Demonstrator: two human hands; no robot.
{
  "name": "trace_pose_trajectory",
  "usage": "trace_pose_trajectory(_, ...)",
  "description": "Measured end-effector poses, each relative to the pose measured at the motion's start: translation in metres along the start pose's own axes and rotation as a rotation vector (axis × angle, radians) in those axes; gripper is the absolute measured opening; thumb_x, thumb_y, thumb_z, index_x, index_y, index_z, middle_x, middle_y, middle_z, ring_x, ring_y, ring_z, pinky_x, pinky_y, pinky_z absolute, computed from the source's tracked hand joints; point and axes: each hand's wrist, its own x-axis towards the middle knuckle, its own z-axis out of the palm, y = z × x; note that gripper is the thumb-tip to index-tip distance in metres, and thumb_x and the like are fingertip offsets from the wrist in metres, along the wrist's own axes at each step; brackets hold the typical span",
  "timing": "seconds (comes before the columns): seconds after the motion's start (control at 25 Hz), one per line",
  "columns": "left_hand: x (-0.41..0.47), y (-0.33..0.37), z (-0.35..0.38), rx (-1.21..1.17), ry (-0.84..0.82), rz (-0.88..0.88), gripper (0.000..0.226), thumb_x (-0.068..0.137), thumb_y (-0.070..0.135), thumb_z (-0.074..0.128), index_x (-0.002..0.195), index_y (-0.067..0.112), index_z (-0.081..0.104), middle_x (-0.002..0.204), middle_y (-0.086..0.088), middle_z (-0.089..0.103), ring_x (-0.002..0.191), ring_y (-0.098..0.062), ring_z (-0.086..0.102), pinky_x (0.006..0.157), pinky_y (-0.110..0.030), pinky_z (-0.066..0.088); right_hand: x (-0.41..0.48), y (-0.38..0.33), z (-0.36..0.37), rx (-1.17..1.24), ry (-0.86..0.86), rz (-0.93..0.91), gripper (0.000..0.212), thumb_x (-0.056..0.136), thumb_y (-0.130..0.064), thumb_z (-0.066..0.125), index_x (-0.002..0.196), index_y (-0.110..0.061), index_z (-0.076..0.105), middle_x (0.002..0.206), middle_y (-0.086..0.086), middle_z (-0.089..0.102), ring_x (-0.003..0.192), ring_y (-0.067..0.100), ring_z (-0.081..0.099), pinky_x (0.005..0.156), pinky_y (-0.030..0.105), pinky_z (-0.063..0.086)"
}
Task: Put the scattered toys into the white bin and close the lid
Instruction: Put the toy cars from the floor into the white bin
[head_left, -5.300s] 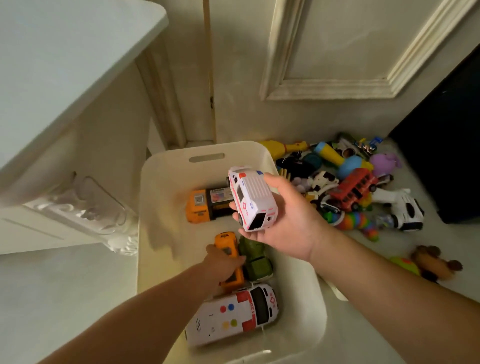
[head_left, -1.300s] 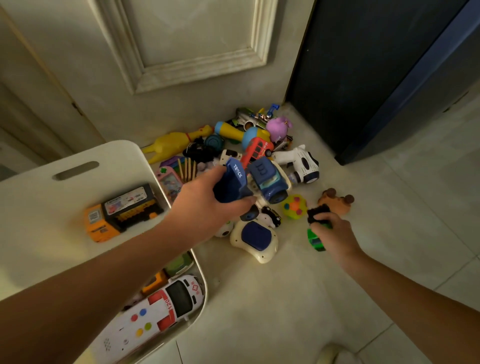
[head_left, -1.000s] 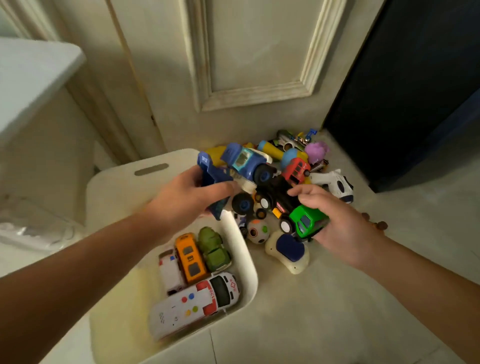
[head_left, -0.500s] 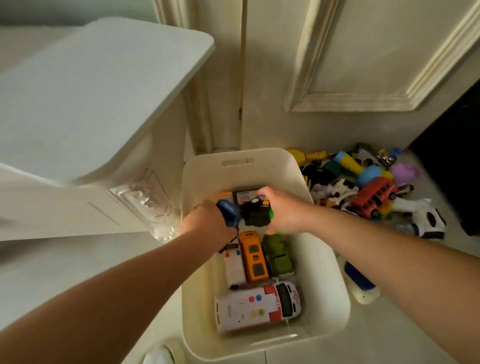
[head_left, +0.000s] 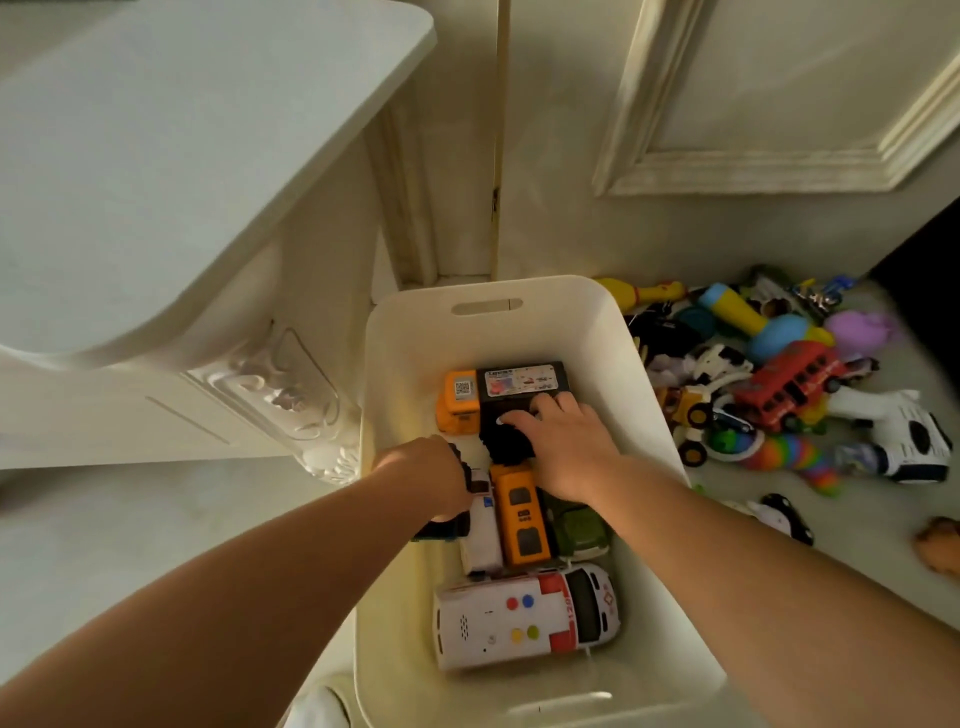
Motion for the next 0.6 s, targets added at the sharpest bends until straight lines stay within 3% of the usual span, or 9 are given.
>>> trace_pose_trajectory(0.12, -0.001, 0.001, -0.004, 0.052, -0.082, 0.029, 0.039, 0.095, 0.037, 0.053, 0.117, 0.005, 0.057, 0.071, 0.0, 0.047, 0.055, -0.011, 0.047, 0.067, -0.026, 0.049, -0.001, 0.001, -0.005, 0.003, 0.062, -0.011, 0.062, 0.091, -0.013, 0.055, 0.145, -0.027, 0.03, 0.144, 0.004, 0.035, 0.136, 0.027, 0.025, 0.111, 0.039, 0.029)
trace_pose_trajectory(0.2, -0.001, 0.001, -0.004, 0.132, -0.119, 0.031, 0.042, 0.093, 0.043, 0.056, 0.114, 0.006, 0.06, 0.067, 0.0, 0.049, 0.053, -0.011, 0.047, 0.076, -0.026, 0.052, -0.004, 0.001, -0.006, -0.021, 0.055, 0.029, 0.055, 0.09, -0.009, 0.054, 0.141, -0.022, 0.038, 0.146, 0.007, 0.031, 0.137, 0.028, 0.023, 0.111, 0.038, 0.031)
trace_pose_trajectory(0.28, 0.0, 0.0, -0.002, 0.23, -0.133, 0.032, 0.045, 0.09, 0.047, 0.058, 0.112, 0.007, 0.062, 0.066, 0.001, 0.049, 0.052, -0.011, 0.047, 0.081, -0.028, 0.054, -0.006, 0.0, -0.006, -0.014, -0.009, 0.093, 0.047, 0.091, -0.008, 0.052, 0.136, -0.02, 0.045, 0.142, 0.009, 0.032, 0.131, 0.029, 0.03, 0.102, 0.038, 0.04)
trace_pose_trajectory(0.36, 0.004, -0.001, 0.002, 0.278, -0.106, 0.044, 0.048, 0.09, 0.049, 0.057, 0.113, 0.007, 0.062, 0.07, 0.001, 0.049, 0.056, -0.01, 0.048, 0.073, -0.026, 0.053, -0.007, -0.001, -0.007, 0.06, -0.085, 0.17, 0.046, 0.092, -0.007, 0.049, 0.136, -0.019, 0.043, 0.136, 0.01, 0.036, 0.122, 0.028, 0.039, 0.091, 0.038, 0.046)
trace_pose_trajectory(0.44, 0.01, -0.003, 0.006, 0.295, -0.014, 0.083, 0.055, 0.086, 0.053, 0.059, 0.117, 0.007, 0.057, 0.086, -0.002, 0.051, 0.074, -0.013, 0.054, 0.07, -0.025, 0.05, -0.006, -0.001, -0.007, 0.115, -0.119, 0.227, 0.045, 0.093, -0.005, 0.045, 0.137, -0.017, 0.042, 0.132, 0.01, 0.038, 0.118, 0.028, 0.042, 0.088, 0.038, 0.047)
trace_pose_trajectory(0.52, 0.018, -0.007, 0.011, 0.261, 0.097, 0.143, 0.067, 0.079, 0.054, 0.066, 0.126, 0.009, 0.048, 0.113, -0.006, 0.049, 0.1, -0.02, 0.052, 0.082, -0.031, 0.051, -0.006, 0.0, -0.006, 0.149, -0.125, 0.253, 0.044, 0.094, -0.004, 0.043, 0.136, -0.016, 0.043, 0.13, 0.01, 0.038, 0.115, 0.027, 0.044, 0.088, 0.037, 0.048)
trace_pose_trajectory(0.6, 0.028, -0.013, 0.015, 0.191, 0.095, 0.237, 0.079, 0.077, 0.046, 0.073, 0.138, 0.012, 0.037, 0.133, -0.008, 0.043, 0.119, -0.025, 0.046, 0.095, -0.037, 0.047, -0.006, -0.001, -0.004, 0.177, -0.14, 0.253, 0.045, 0.094, -0.003, 0.043, 0.138, -0.016, 0.042, 0.131, 0.01, 0.038, 0.113, 0.027, 0.046, 0.09, 0.038, 0.049)
